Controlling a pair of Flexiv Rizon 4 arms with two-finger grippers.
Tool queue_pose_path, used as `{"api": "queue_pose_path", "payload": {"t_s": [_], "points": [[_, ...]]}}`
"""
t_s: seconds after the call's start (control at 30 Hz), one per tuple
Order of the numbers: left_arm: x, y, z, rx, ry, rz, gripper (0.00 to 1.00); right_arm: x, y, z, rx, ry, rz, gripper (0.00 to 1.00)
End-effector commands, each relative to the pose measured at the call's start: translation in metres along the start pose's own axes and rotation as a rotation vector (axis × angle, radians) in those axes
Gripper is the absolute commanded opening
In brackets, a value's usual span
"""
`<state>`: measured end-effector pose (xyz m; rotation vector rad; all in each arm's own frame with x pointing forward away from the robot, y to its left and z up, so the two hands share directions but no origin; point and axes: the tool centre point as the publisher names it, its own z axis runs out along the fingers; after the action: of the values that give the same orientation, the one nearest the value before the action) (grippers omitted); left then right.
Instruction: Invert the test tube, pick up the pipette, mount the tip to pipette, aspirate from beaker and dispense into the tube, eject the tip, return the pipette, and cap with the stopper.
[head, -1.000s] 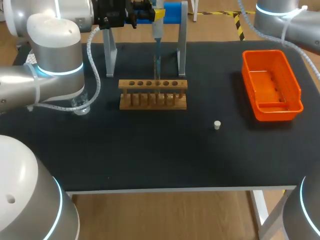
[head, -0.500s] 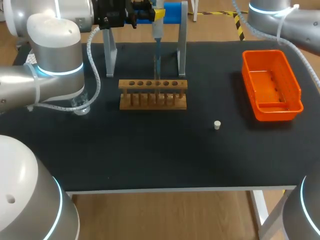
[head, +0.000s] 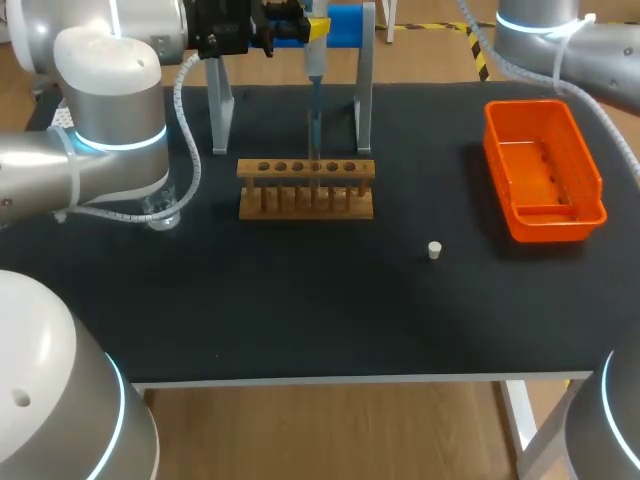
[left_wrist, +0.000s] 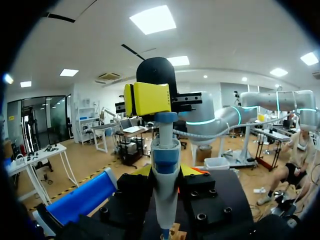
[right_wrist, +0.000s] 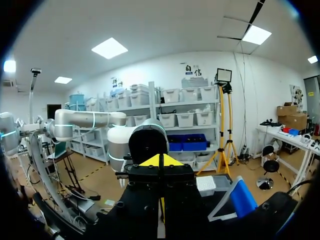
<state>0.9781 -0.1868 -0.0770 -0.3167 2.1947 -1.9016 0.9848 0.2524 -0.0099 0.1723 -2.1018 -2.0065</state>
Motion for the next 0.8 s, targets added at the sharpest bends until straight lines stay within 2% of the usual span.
{"api": "queue_pose_path", "payload": {"t_s": [0.03,0.37,0.8], "points": [[0.0,0.001,0.0,0.005,-0.001,0.001,0.0,0.001,-0.004,-0.001,-0.001,0.004,0.001,0.0],[0.0,0.001,0.0,0.005,-0.001,0.001,0.0,0.005,-0.008,0.0,-0.001,0.005,0.003,0.0],[0.0,0.001,0.0,0.005,-0.001,0.001,0.0,0.015,-0.002,0.0,-0.001,0.007,-0.021,0.0]]}}
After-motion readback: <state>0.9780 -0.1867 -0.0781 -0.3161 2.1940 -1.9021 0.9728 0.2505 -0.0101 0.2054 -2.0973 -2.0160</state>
